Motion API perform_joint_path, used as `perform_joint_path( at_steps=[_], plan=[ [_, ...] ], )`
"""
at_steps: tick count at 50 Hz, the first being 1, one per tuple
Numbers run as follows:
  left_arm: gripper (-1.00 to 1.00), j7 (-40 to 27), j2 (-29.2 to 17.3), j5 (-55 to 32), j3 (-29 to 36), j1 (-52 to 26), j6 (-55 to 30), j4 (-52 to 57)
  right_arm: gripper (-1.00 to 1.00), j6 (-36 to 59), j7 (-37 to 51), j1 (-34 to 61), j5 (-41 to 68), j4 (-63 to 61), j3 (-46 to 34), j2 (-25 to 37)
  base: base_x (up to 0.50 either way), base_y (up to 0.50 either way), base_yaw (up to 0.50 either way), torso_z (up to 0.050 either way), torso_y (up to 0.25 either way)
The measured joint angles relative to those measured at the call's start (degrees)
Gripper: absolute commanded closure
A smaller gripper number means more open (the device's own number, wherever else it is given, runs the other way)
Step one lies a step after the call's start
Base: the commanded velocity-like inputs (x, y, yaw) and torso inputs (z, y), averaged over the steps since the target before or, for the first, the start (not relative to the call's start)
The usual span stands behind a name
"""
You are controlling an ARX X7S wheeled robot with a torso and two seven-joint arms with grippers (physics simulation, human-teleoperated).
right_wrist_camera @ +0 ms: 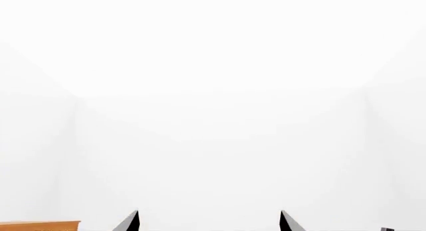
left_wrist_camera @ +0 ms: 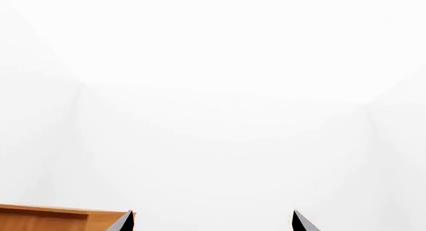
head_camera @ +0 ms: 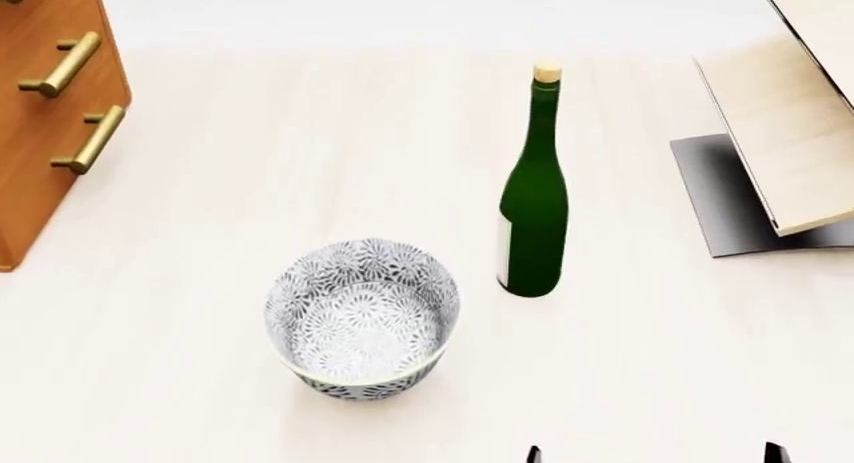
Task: Put the wine bottle on the wine rack.
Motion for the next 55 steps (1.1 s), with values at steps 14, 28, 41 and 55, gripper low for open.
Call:
perform_joint_path(
  at_steps=[14,28,41,55],
  plan=[
    [-1.00,-0.65,-0.61,0.15,0.71,-0.02,0.38,-0.16,-1.00,0.76,0.72,0.35,-0.69,0.45,-0.58,0.43,0.20,0.00,0.00,0.000,0.000],
    [-1.00,-1.26,-1.09,0.64,1.43,-0.17,0.22,-0.35,-1.00,1.92,1.48,0.79,-0.85,0.58,-0.95,0.89,0.20,0.00,0.00,0.000,0.000],
    [-1.00,-1.90,-1.37,1.54,2.06,-0.16,0.23,-0.44,-1.00,2.37,2.06,1.03,-1.10,0.87,-1.49,1.29,0.20,0.00,0.00,0.000,0.000],
    [-1.00,-2.60,-1.76,1.98,2.55,-0.26,0.33,-0.71,-1.00,2.68,2.62,1.17,-1.41,1.19,-2.10,1.72,0.20,0.00,0.00,0.000,0.000]
  ],
)
